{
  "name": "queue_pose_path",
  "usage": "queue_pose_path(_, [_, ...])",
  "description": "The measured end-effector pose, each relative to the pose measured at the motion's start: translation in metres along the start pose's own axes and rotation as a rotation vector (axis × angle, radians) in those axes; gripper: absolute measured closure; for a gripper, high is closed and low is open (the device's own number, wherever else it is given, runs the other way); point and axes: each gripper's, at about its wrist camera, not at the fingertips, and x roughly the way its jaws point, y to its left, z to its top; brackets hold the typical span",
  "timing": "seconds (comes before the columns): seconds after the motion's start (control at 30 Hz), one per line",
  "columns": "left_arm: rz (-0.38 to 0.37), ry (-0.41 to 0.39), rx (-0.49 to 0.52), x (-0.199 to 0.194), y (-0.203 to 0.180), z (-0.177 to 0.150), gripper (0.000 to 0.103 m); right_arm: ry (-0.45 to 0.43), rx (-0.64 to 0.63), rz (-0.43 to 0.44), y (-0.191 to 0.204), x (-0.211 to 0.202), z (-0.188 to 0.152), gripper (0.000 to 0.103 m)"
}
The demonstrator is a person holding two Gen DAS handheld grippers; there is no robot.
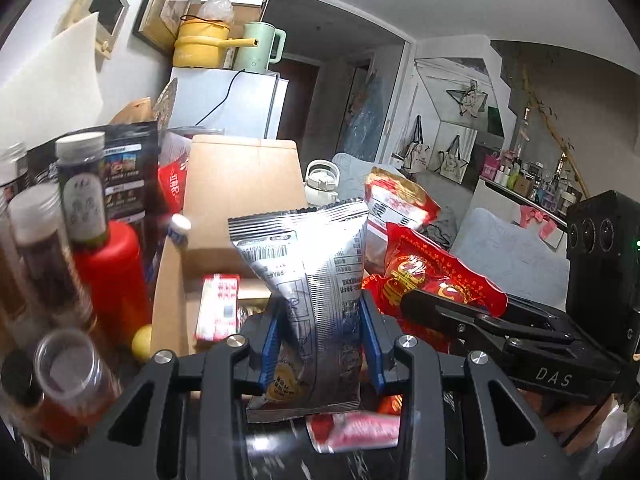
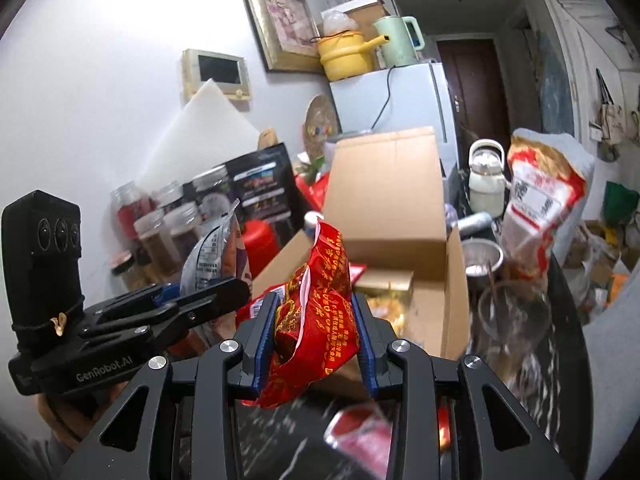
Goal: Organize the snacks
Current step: 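Carry the silver packet and red snack bag with both tools over the box, then lower both tools into the box and open them to release the packets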
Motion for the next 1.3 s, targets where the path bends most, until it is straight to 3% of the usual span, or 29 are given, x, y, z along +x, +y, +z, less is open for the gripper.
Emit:
queue_pose_path(0.27, [0.039,0.002,0.089,0.050,0.016,0.028,0.068,0.021,0.013,-0.009,-0.030,0.053,0.027,0.068])
queue_pose_path(0.5, [0.046,0.046,0.092,0.091,0.036,0.034,0.068,0.084,0.032,-0.008,-0.048,0.104,0.032,0.068])
queue_pose_path(0.83, [0.082,0.135,0.076,0.137,0.064,0.028,0.068,0.152,0.065,0.011,-0.064,0.148,0.029,0.068])
queue_pose_path(1.3, [0.152,0.314,0.025,0.176,0.083,0.011,0.068,0.260,0.058,-0.023,-0.064,0.178,0.012,0.068])
